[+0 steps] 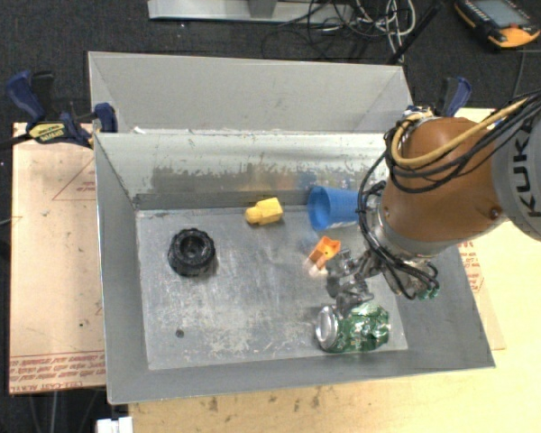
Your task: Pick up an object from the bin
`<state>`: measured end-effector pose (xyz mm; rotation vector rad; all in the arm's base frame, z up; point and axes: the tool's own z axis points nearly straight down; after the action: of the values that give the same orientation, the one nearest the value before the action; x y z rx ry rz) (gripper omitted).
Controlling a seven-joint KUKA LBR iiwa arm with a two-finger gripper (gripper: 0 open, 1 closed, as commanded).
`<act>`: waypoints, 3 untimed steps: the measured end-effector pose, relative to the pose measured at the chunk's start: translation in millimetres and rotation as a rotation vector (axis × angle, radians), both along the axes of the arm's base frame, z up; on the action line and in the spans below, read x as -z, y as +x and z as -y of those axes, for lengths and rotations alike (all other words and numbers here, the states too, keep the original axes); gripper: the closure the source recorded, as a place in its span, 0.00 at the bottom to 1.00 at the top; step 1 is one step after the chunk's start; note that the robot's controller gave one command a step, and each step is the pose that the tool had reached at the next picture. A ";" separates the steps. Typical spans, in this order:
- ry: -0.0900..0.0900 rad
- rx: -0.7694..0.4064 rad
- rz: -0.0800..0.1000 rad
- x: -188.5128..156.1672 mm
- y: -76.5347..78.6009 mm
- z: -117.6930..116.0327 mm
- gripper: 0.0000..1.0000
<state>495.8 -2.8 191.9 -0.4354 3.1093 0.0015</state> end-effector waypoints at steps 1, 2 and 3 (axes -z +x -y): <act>0.000 -0.003 -0.004 10.0 -1.1 -1.9 1.00; 0.000 -0.005 0.000 23.2 -3.4 -6.1 1.00; 0.001 0.031 -0.004 23.7 -10.9 -0.2 1.00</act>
Offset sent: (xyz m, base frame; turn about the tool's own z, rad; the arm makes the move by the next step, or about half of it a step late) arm -0.0060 0.0082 -0.0330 -0.0037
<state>484.8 -2.6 168.2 -0.3873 3.1193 0.0035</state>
